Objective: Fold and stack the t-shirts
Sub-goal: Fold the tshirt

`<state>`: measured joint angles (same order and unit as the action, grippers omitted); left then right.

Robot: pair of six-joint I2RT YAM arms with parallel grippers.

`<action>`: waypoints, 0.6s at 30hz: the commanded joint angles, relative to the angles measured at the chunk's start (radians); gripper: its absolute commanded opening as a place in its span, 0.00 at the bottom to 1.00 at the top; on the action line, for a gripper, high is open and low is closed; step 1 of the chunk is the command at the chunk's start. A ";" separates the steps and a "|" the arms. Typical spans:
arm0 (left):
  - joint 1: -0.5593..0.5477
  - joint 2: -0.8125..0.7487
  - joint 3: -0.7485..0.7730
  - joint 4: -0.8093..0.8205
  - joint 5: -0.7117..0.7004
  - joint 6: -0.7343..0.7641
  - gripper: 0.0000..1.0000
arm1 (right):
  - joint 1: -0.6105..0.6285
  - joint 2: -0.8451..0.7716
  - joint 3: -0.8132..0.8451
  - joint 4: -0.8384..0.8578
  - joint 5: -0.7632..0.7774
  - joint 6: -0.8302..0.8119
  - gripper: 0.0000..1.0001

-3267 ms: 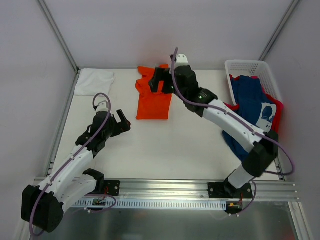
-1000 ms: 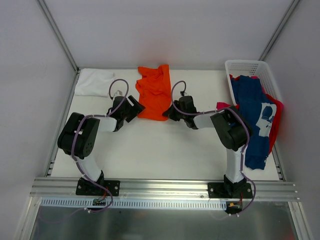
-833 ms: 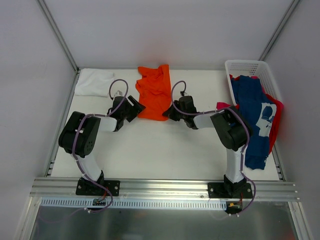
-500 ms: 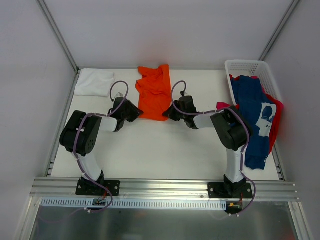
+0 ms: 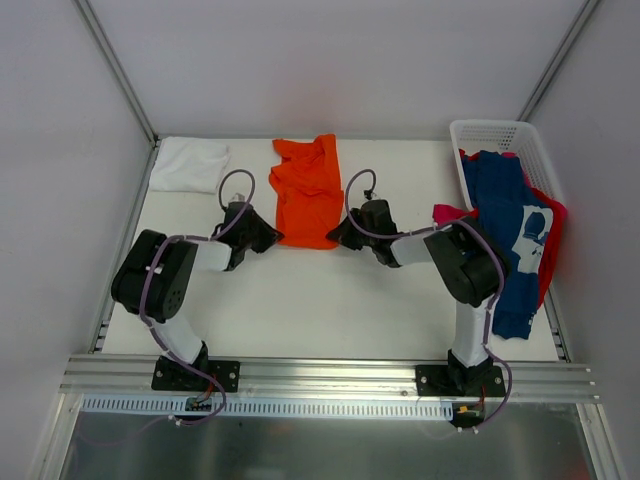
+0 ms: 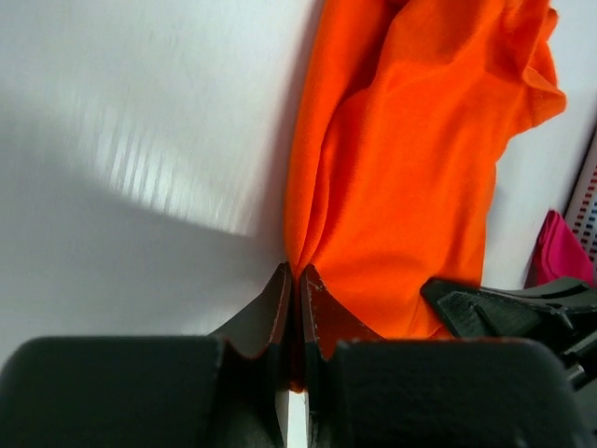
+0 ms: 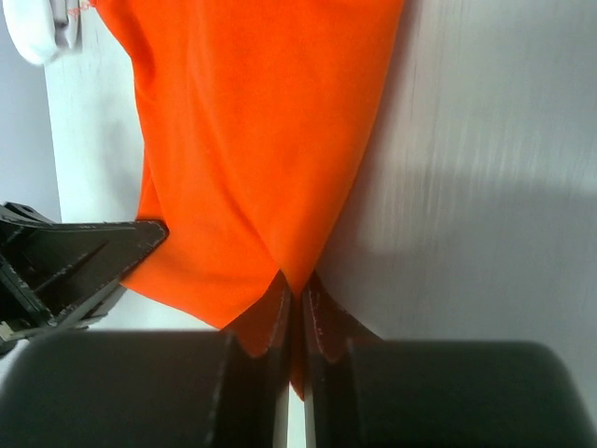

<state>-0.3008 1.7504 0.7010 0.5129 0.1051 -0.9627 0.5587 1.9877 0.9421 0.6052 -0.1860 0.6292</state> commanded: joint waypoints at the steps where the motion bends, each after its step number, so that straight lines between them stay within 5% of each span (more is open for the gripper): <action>1: -0.012 -0.139 -0.067 -0.059 0.004 -0.002 0.00 | 0.020 -0.125 -0.072 -0.034 0.022 0.004 0.01; 12: -0.156 -0.662 -0.143 -0.341 -0.154 0.024 0.00 | 0.208 -0.463 -0.097 -0.376 0.215 -0.039 0.01; 18: -0.192 -0.827 -0.153 -0.405 -0.196 0.016 0.00 | 0.271 -0.541 0.004 -0.556 0.290 -0.056 0.01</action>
<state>-0.4793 0.9867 0.5560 0.1669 -0.0353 -0.9535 0.8139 1.4925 0.8616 0.1627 0.0212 0.5964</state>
